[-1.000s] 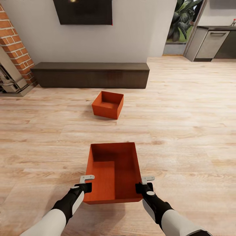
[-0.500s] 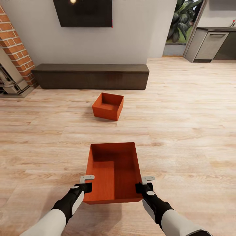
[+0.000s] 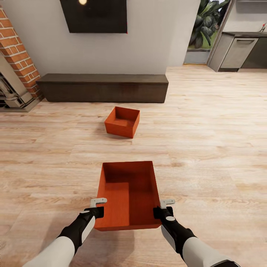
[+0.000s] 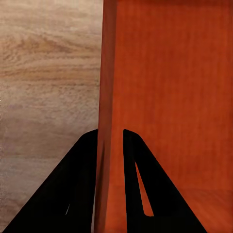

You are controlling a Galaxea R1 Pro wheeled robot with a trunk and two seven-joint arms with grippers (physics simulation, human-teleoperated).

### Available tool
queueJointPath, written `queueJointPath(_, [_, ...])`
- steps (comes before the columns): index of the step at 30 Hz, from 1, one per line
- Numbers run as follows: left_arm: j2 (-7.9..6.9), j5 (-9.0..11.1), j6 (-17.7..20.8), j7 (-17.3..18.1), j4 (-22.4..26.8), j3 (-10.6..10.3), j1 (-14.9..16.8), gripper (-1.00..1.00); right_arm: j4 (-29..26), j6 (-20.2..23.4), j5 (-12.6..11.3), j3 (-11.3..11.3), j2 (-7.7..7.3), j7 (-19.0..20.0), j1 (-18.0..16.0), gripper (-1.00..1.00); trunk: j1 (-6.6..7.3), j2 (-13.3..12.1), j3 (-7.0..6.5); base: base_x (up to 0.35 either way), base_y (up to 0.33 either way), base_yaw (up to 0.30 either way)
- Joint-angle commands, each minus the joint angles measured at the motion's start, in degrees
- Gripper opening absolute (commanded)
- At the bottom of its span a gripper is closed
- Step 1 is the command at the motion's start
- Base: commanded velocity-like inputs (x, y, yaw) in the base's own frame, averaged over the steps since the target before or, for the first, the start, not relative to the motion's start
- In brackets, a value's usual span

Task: Move the two storage containers from the living room to the garage. In the garage, place one container on the floor and stack the other container on top of it (either order is fine).

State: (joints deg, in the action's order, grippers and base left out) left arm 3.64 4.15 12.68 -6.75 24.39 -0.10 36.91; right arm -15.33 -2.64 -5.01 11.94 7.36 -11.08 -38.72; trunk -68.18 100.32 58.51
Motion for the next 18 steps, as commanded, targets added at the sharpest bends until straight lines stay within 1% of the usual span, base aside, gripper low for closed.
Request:
queueJointPath(1, [-0.04,-0.63,0.41,-0.63,0.22,0.19,0.00,-1.00,0.18,-0.31,-0.52,-0.16,-0.07,-0.61,-0.04,-1.00,0.23,-0.40,-0.15,0.000,0.000,0.000])
queueJointPath(18, [-0.04,-0.63,0.41,-0.63,0.22,0.19,0.00,-1.00,0.19,-0.59,-0.52,-0.16,-0.07,-0.61,-0.04,-1.00,3.96,-7.22,-3.20,0.000,0.000,0.000])
